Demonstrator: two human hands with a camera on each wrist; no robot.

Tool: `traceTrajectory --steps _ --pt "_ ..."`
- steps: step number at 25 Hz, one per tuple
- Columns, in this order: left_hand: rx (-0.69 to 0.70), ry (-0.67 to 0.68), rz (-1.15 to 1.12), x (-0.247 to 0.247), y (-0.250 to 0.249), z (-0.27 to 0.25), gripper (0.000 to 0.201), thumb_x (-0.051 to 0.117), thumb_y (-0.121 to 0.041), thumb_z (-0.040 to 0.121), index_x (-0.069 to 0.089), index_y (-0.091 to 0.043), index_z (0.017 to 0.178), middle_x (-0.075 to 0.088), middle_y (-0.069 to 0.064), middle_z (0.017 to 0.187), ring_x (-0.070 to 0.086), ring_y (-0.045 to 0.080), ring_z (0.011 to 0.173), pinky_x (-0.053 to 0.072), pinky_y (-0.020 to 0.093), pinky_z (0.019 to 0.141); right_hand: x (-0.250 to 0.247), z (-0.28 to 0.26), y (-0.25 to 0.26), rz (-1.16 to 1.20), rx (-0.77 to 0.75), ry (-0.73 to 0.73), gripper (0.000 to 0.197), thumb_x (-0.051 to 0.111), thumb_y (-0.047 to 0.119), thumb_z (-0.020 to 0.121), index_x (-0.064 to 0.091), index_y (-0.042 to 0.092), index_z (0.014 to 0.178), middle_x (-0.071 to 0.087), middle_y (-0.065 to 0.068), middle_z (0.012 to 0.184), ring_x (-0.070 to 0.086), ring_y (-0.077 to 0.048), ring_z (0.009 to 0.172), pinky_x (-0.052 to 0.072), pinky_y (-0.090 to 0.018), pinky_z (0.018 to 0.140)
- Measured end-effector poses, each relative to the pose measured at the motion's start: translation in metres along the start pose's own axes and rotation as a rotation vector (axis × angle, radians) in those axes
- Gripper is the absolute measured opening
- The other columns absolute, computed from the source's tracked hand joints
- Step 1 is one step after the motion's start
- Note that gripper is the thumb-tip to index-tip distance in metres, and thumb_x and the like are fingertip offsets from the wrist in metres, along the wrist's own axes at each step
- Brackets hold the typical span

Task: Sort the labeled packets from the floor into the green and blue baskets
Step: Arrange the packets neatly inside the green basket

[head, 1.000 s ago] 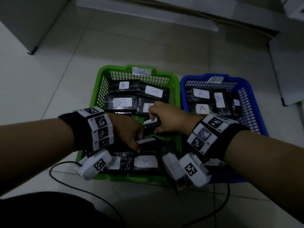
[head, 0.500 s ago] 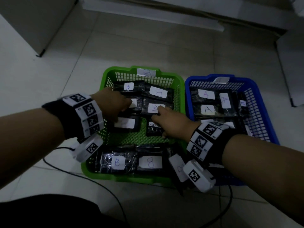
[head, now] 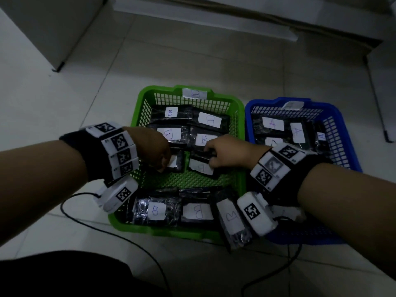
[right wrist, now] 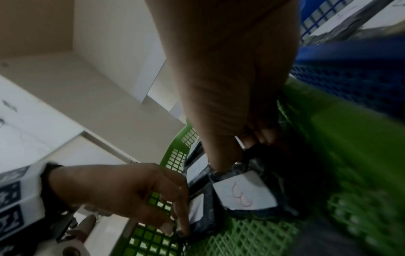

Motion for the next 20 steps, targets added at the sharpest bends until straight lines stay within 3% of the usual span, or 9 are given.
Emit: traceTrajectory --steps 2,5,7,9,11,13,16,18,20 --pt "0.009 -0.018 -0.003 -0.002 0.001 0.0 0.024 0.055 -0.026 0.09 0.068 -0.027 0.111 0.062 -0.008 0.117 0.055 0.008 0.097 0.045 0.025 0.084 0.0 0.004 -0.001 -0.063 0.013 -0.056 0.034 0.06 0.015 0.086 0.058 0.007 0.119 0.06 -0.014 0.112 0.057 -0.029 0.099 0.043 -0.028 0.072" --pt "0.011 -0.052 0.005 -0.003 0.005 -0.003 0.028 0.053 -0.029 0.092 0.065 -0.025 0.117 0.057 -0.004 0.122 0.056 0.013 0.105 0.038 0.018 0.076 0.006 0.005 0.002 -0.115 -0.059 -0.282 0.025 0.054 0.004 0.084 0.054 0.01 0.109 0.05 -0.01 0.107 0.053 -0.027 0.095 0.036 -0.029 0.064" --pt "0.035 -0.061 0.01 -0.001 0.008 -0.004 0.03 0.055 -0.033 0.091 0.065 -0.024 0.118 0.056 -0.001 0.123 0.056 0.015 0.107 0.042 0.02 0.083 0.011 0.002 0.006 -0.124 -0.185 -0.202 0.04 0.059 0.013 0.085 0.051 0.024 0.123 0.04 0.0 0.108 0.042 -0.015 0.094 0.034 -0.026 0.067" --pt "0.043 -0.061 0.024 0.001 0.011 -0.006 0.032 0.056 -0.038 0.089 0.065 -0.025 0.117 0.053 0.0 0.124 0.054 0.016 0.109 0.045 0.028 0.092 0.017 0.001 0.007 -0.253 -0.25 -0.071 0.053 0.063 0.015 0.084 0.047 0.032 0.131 0.037 -0.002 0.116 0.041 -0.018 0.102 0.036 -0.027 0.069" --pt "0.024 -0.069 0.03 0.003 0.012 -0.008 0.034 0.055 -0.04 0.09 0.065 -0.022 0.117 0.049 -0.001 0.123 0.053 0.016 0.109 0.044 0.024 0.091 0.019 0.003 0.005 -0.342 -0.252 -0.066 0.053 0.057 0.006 0.086 0.049 0.03 0.133 0.039 -0.008 0.124 0.043 -0.028 0.113 0.041 -0.031 0.072" --pt "0.023 -0.1 0.003 0.004 0.01 -0.01 0.032 0.057 -0.04 0.089 0.066 -0.021 0.113 0.053 -0.002 0.121 0.054 0.014 0.104 0.041 0.02 0.081 0.018 0.003 0.003 -0.324 -0.253 -0.085 0.05 0.052 0.005 0.089 0.051 0.032 0.131 0.041 -0.009 0.12 0.043 -0.029 0.112 0.042 -0.032 0.074" --pt "0.055 -0.043 -0.12 0.005 -0.007 -0.014 0.034 0.067 -0.041 0.081 0.064 -0.026 0.112 0.066 -0.006 0.111 0.054 0.004 0.087 0.039 0.015 0.068 0.012 -0.004 0.006 -0.152 -0.224 -0.081 0.035 0.058 0.02 0.089 0.06 0.027 0.123 0.041 -0.002 0.101 0.047 -0.024 0.104 0.042 -0.029 0.075" --pt "0.055 0.067 -0.144 0.011 -0.023 -0.014 0.045 0.07 -0.04 0.08 0.058 -0.024 0.121 0.066 -0.005 0.113 0.051 0.004 0.088 0.039 0.015 0.072 0.013 -0.01 0.013 -0.113 -0.178 0.038 0.029 0.063 0.028 0.087 0.066 0.021 0.114 0.055 -0.001 0.097 0.057 -0.022 0.1 0.041 -0.024 0.072" --pt "0.008 0.124 -0.125 0.015 -0.033 -0.012 0.047 0.067 -0.038 0.083 0.056 -0.021 0.125 0.064 -0.001 0.118 0.048 0.007 0.091 0.038 0.018 0.079 0.021 -0.014 0.02 -0.197 -0.168 0.194 0.031 0.061 0.032 0.088 0.067 0.017 0.114 0.067 -0.002 0.105 0.061 -0.02 0.1 0.039 -0.022 0.072"
Point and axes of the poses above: each hand's wrist, its own z-axis towards the middle knuckle, its own x-axis out of the palm, y = z × x, the point moved 1 cm from there along z, towards the middle knuckle
